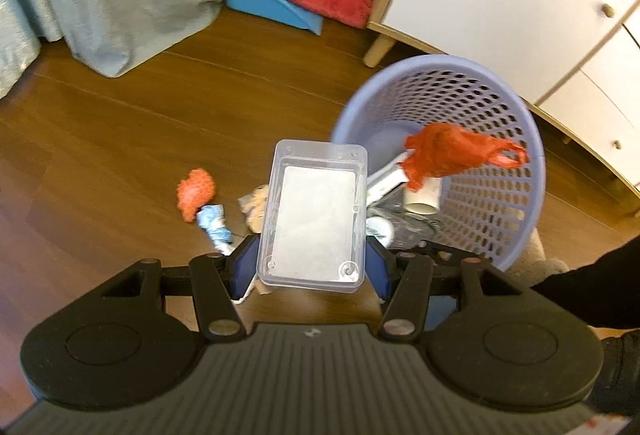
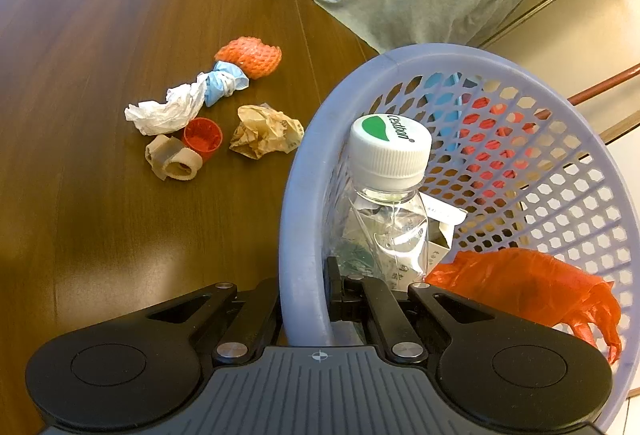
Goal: Collect trash
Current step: 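Carry the clear box over the basket and release it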
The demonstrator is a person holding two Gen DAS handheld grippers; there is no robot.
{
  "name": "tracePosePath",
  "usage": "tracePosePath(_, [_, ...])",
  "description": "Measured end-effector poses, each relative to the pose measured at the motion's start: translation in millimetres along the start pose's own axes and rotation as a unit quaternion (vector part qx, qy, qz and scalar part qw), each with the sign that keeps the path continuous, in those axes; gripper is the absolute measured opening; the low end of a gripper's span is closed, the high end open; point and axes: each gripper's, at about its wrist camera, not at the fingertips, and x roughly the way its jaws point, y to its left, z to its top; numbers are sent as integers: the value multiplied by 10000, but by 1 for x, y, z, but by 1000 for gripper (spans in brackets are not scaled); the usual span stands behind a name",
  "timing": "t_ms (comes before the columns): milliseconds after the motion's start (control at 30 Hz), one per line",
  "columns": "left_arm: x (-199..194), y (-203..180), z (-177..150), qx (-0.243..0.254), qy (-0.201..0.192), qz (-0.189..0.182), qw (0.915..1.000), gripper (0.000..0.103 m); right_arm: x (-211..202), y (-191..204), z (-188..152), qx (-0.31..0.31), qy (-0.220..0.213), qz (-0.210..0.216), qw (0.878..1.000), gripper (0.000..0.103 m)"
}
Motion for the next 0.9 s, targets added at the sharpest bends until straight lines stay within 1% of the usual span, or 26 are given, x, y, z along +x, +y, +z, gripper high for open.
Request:
tracePosePath(200, [2,-28,11,250,-37,-380,9990,51,0,0,0,18,-1,10,10000,0])
tracePosePath(367, [13,-56,28,440,-118,-696,9965,51,0,-1,0,36,-6,25,10000,0])
tracePosePath(400, [17,-62,32,429,-173,-807,9957,51,0,-2,-1,45,-11,30,10000,0])
tracePosePath(467, [24,-69,37,342,-287,-950,9945,60,-1,-3,-1,61,-20,37,10000,0])
tracePosePath(500, [26,-72,40,325,-335,-948,9944,64,-1,-4,-2,71,-24,42,10000,0])
tracePosePath(567, [28,-75,45,347,-402,-915,9944,64,-1,-6,-3,93,-30,45,9999,0])
tracePosePath(667, [25,-67,48,247,-507,-792,9953,64,-2,-7,-3,134,-35,51,9999,0])
tracePosePath(767, [22,-45,47,27,-545,-592,9968,64,-2,-9,-2,178,-37,48,9998,0])
tracePosePath(900, [15,-11,43,-309,-590,-239,9975,64,-2,-8,-2,167,-43,31,9998,0])
